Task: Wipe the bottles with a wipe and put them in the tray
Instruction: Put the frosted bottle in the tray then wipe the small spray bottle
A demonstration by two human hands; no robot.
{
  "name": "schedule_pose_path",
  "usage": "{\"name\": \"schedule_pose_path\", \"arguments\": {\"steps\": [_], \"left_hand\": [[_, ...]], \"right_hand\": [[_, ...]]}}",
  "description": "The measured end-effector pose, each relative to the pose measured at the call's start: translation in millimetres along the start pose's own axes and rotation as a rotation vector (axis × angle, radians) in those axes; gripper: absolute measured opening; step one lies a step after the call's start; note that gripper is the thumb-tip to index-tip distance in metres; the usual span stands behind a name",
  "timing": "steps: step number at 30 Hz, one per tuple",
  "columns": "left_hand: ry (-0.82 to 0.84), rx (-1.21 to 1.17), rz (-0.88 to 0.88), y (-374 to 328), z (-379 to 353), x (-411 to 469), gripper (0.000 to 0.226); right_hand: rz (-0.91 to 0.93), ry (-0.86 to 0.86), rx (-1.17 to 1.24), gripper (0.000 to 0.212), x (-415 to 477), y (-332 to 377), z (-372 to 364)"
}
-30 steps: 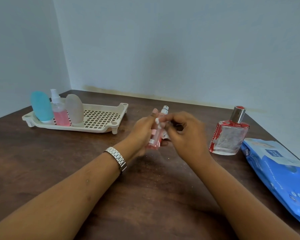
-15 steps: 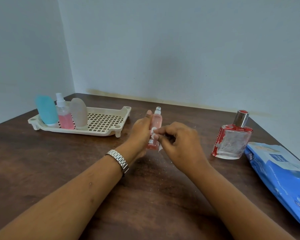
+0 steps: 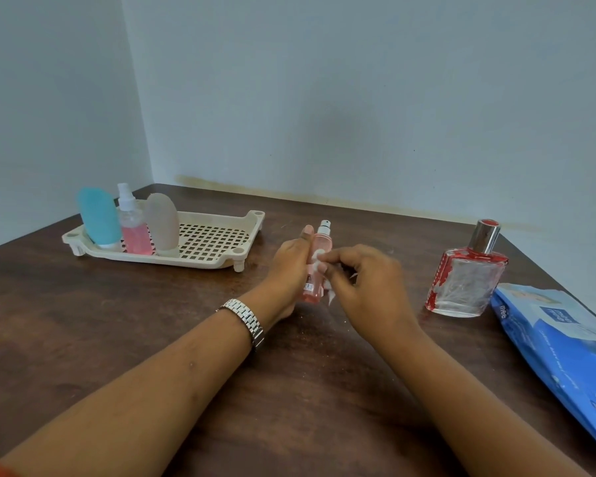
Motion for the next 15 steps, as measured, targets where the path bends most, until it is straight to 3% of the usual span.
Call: {"name": "schedule_pose_path", "arguments": {"steps": [4, 10, 15], "left_hand": [[-0.076, 0.013, 0.037, -0.2, 4.6, 3.8, 0.038], [0.061, -0.025, 0.013, 8.0, -5.5, 1.4, 0.039], [0.018, 0.001, -0.006, 8.6, -5.7, 1.3, 0.038]], "right_hand": [[-0.001, 0.087, 0.022, 0.015, -3.2, 2.8, -5.5], [-0.076, -0.044, 0.091, 0.019, 4.9, -9.5, 5.0], [-0.102, -0.039, 0.133, 0.019, 6.9, -12.9, 3.7]]}}
Point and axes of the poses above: each hand's wrist, its own x-axis towards the middle knuckle, its own z-axis out of the back of the hand, y = z × x, the point moved 2 cm from there along x, towards the middle knuckle, and after that the axes turned 13 degrees about -z, right-handed, at the moved point
